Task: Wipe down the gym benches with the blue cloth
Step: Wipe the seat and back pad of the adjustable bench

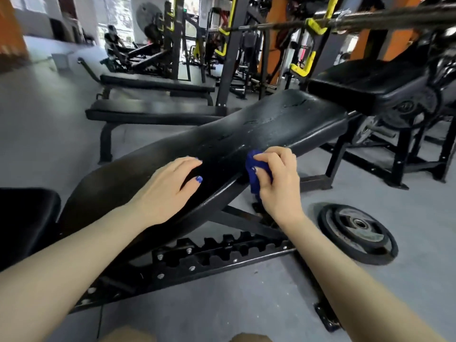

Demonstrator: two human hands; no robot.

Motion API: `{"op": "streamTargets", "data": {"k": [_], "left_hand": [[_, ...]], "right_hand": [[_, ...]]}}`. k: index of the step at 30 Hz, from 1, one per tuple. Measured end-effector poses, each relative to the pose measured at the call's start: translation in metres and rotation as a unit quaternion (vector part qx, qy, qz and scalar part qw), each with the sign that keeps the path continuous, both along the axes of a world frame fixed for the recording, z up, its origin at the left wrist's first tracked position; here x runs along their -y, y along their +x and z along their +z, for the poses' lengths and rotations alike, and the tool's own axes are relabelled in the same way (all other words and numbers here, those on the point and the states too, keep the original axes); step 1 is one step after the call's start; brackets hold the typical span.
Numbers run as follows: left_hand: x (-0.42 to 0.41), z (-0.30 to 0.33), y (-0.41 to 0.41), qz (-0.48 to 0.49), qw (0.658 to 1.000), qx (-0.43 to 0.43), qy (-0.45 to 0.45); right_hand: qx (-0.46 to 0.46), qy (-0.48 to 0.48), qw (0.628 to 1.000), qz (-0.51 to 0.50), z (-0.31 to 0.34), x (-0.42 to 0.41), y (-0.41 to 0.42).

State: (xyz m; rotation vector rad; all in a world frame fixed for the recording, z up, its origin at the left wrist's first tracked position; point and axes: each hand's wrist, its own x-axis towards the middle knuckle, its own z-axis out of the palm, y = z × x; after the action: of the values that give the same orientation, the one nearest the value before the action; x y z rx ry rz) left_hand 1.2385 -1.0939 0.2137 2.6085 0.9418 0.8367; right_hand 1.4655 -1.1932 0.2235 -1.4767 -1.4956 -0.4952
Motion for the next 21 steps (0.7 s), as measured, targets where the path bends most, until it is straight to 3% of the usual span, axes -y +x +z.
{"op": "streamTargets", "data": {"k": [6, 13, 17, 21], "left_hand": [[-0.008, -0.001, 0.047, -0.027, 0.998, 0.024, -0.045], [-0.014, -0.009, 0.046, -0.049, 0.997, 0.056, -0.036], [-0.014, -0.009, 0.045, -0.056, 0.995, 0.065, -0.04], [-0.015, -0.01, 0.046, -0.047, 0.996, 0.064, -0.035]], "right_hand": [[-0.097, 0.085, 0.984, -0.124, 0.012, 0.004, 0.049], [-0.174, 0.033, 0.983, -0.035, -0.084, 0.005, -0.059], [-0.127, 0.012, 0.992, 0.019, -0.09, 0.022, -0.081], [-0.023, 0.013, 0.998, -0.059, -0.03, 0.008, -0.059]]}}
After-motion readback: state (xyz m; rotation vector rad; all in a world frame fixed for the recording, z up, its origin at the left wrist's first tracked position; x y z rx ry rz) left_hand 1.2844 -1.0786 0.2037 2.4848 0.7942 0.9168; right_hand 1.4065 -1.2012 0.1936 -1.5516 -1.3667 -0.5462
